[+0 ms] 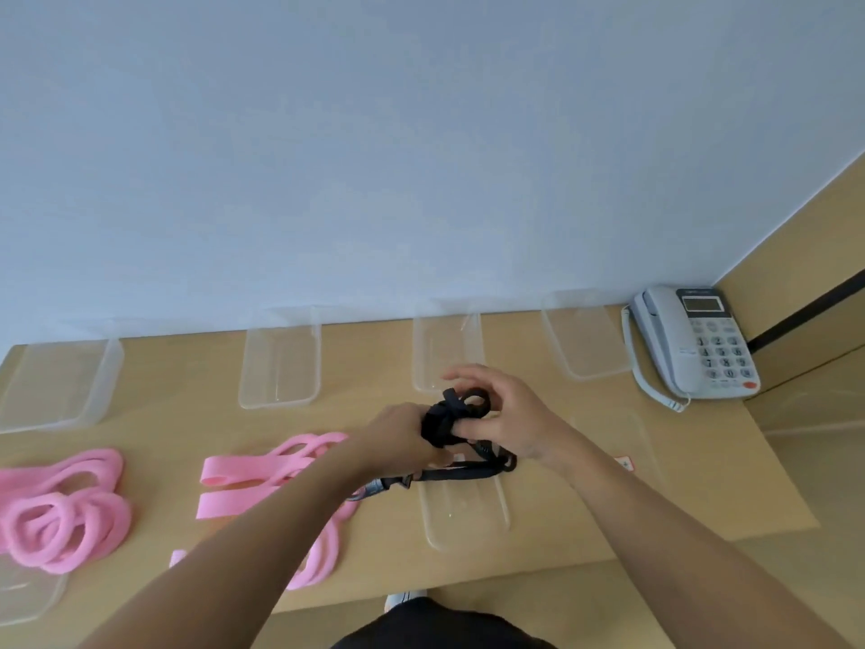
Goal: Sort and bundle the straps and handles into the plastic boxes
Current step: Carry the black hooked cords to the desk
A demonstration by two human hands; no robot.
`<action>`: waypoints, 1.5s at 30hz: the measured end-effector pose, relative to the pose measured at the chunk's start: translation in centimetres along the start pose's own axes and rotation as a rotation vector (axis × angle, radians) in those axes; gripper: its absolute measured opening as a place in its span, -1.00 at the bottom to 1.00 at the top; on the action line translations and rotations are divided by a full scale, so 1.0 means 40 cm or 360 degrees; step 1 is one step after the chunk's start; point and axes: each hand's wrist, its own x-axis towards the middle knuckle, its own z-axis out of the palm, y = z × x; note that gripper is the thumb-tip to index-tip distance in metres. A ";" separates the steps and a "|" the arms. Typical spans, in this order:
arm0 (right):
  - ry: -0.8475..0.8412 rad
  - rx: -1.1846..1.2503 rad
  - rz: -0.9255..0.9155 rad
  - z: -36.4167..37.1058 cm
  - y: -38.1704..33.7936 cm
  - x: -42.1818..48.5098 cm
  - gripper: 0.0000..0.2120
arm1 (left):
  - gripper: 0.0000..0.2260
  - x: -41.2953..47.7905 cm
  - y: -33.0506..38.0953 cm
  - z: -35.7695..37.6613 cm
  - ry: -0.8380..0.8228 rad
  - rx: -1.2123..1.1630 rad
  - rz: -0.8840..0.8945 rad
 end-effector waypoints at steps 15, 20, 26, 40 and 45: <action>0.0125 -0.0515 0.0221 -0.049 0.273 -0.197 -0.70 | -0.56 -0.027 -0.027 0.272 0.0205 0.1017 -0.0004; 0.0082 -0.1011 -0.0001 -0.055 0.297 -0.231 -0.09 | -0.32 -0.077 -0.023 0.318 0.0519 0.0948 -0.0035; 0.0115 -0.1048 -0.0287 -0.004 0.281 -0.256 0.00 | -0.43 -0.212 -0.025 0.333 0.0997 0.0576 0.0020; -0.0317 -0.1358 -0.0948 0.372 0.034 -0.194 -0.13 | -0.39 -0.726 -0.366 0.362 0.1488 0.0271 -0.0761; -0.0529 -0.1415 -0.1036 0.608 -0.050 -0.230 -0.16 | -0.39 -0.957 -0.554 0.423 0.1589 0.0130 -0.1035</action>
